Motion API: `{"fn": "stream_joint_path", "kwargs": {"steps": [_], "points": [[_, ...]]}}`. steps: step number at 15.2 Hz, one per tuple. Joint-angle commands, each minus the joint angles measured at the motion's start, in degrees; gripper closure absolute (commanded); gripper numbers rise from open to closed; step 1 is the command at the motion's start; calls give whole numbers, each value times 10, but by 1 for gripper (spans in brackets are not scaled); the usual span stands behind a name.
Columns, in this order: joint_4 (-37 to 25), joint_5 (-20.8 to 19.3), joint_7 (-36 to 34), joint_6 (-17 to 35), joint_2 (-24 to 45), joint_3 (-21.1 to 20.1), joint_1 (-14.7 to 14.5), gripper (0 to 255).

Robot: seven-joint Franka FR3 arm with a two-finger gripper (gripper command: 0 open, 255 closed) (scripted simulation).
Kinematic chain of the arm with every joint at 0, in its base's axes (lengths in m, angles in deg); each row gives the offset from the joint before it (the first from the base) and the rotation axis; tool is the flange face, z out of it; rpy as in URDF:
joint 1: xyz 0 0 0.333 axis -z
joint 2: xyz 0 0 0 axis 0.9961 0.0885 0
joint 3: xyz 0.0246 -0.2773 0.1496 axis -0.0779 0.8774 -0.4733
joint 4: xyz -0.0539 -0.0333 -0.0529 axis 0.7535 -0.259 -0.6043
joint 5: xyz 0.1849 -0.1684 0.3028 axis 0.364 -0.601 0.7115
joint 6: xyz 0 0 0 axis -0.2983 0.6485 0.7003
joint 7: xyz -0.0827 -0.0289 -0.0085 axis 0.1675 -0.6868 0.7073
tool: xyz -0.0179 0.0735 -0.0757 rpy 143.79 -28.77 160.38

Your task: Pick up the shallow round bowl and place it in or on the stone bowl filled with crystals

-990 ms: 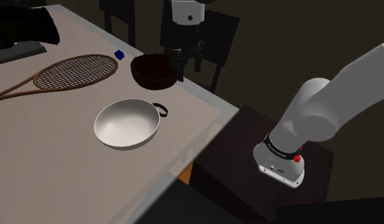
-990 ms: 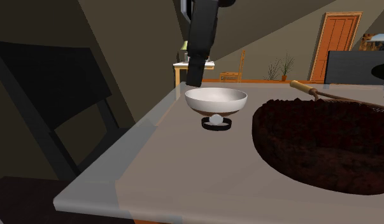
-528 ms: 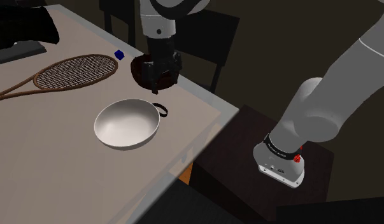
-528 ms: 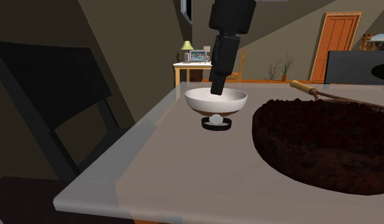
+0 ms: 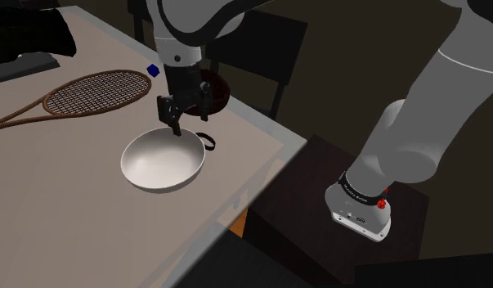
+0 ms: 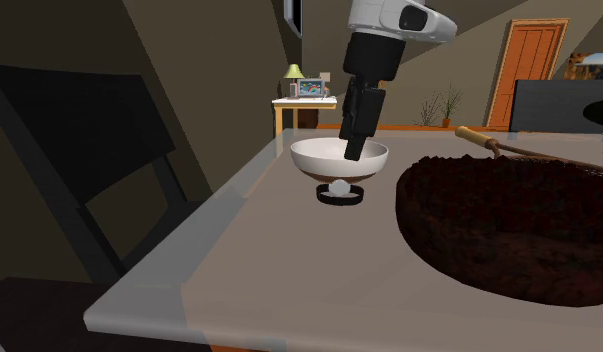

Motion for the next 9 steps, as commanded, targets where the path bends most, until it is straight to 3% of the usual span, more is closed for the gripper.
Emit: {"fn": "stream_joint_path", "kwargs": {"steps": [1,9], "points": [[13,1,1,16,3,-1,-1,0],[27,1,1,36,8,-3,-3,0]]}}
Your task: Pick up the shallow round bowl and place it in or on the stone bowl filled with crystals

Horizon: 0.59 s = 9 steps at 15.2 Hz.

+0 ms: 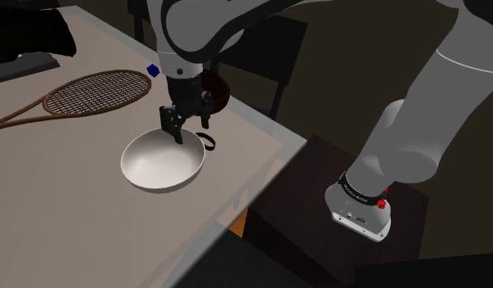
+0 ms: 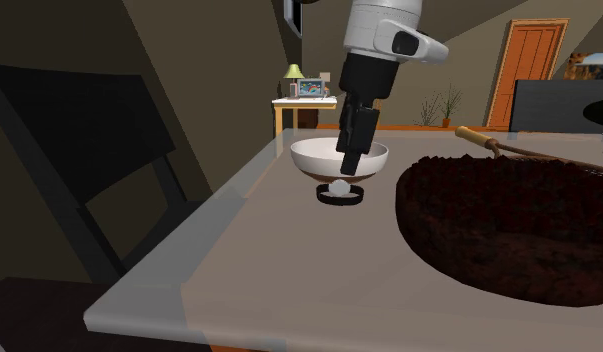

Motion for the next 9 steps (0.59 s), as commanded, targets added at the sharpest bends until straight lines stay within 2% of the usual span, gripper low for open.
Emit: {"fn": "stream_joint_path", "kwargs": {"steps": [1,2,3,9], "points": [[0,0,0,0,0,0,0,0],[0,0,0,0,0,0,0,0],[0,0,0,0,0,0,0,255],[0,0,0,0,0,0,0,255]]}}
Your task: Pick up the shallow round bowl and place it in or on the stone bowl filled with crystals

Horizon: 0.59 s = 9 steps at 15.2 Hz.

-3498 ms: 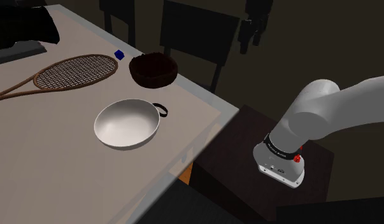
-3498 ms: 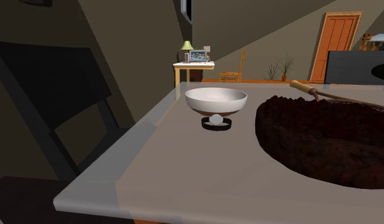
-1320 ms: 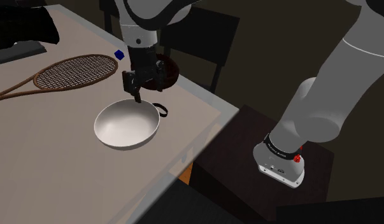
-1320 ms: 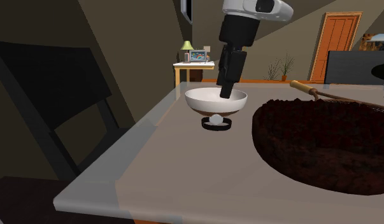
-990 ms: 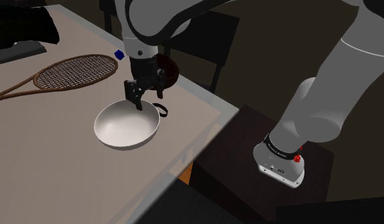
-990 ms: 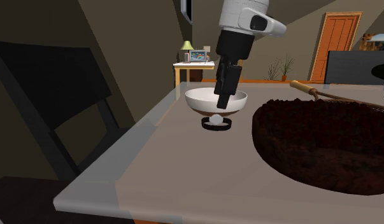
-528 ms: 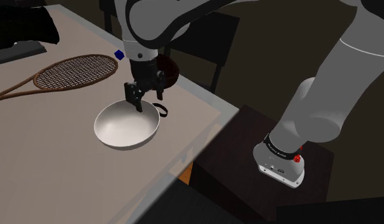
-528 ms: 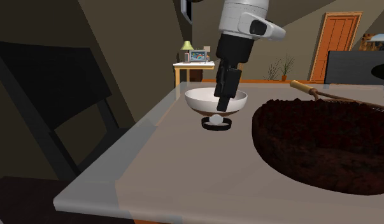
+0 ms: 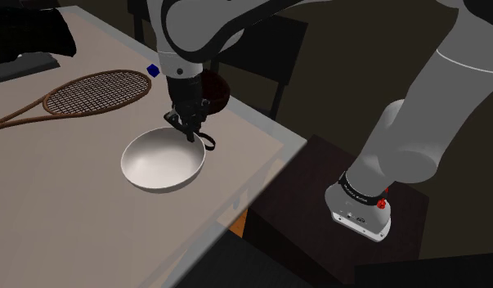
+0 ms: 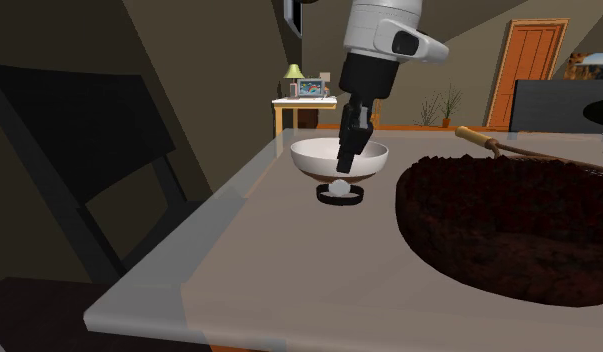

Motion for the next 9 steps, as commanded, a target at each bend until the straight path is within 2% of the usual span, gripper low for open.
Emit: {"fn": "stream_joint_path", "kwargs": {"steps": [1,3,9], "points": [[0,0,0,0,0,0,0,255],[0,0,0,0,0,0,0,255],[-29,1,-4,-44,-16,1,2,255]]}}
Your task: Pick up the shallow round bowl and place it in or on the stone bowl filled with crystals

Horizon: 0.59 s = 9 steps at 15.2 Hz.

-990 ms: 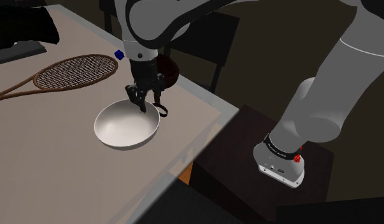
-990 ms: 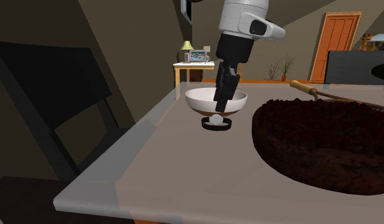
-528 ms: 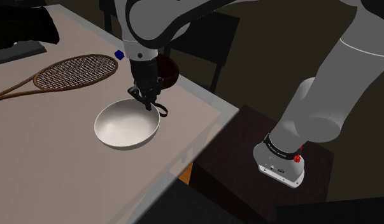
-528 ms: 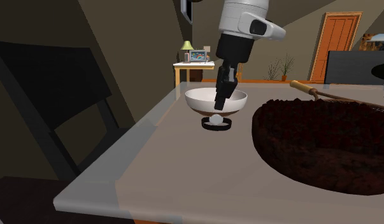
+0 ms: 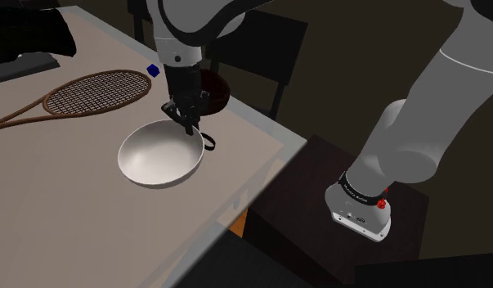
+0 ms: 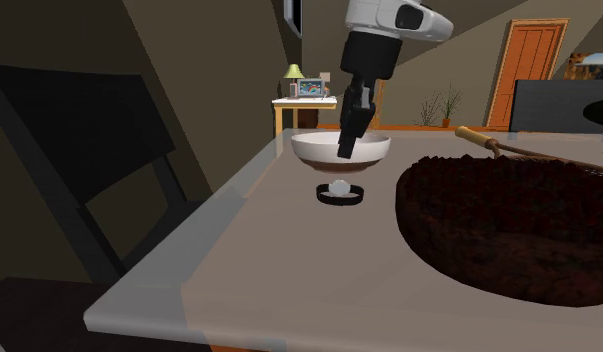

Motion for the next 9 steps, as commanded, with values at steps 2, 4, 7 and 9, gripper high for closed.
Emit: {"fn": "stream_joint_path", "kwargs": {"steps": [2,4,7,9], "points": [[-15,1,-3,-22,-8,0,1,255],[-27,1,-5,-37,-12,1,1,255],[-44,1,-7,-60,-16,2,2,255],[-57,1,-9,-74,-19,2,2,255]]}}
